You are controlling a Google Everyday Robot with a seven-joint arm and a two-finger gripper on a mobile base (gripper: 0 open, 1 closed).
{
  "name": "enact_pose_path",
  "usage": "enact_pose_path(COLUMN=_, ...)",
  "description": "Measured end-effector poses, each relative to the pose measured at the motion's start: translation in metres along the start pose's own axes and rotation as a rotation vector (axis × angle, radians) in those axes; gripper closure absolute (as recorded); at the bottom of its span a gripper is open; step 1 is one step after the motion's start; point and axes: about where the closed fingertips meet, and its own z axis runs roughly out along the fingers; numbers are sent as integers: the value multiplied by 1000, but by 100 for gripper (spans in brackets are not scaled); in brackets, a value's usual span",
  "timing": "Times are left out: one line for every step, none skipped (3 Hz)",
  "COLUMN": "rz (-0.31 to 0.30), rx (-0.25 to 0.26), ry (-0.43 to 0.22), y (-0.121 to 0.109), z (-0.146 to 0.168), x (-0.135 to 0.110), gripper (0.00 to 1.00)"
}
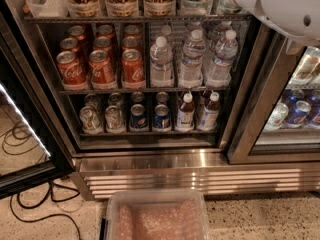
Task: Pick green can from top shelf of fridge
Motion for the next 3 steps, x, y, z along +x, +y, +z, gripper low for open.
enact_pose_path(rz=-36, rx=-47, ry=71, y=6, z=-20, x=8, gripper=100)
enact_pose_path(rz=-88, rx=-130, ry=151, y=16, z=-46, x=17, gripper=100)
enact_pose_path(rz=-111, rx=-236, ry=217, y=20, z=-78, x=32, gripper=100)
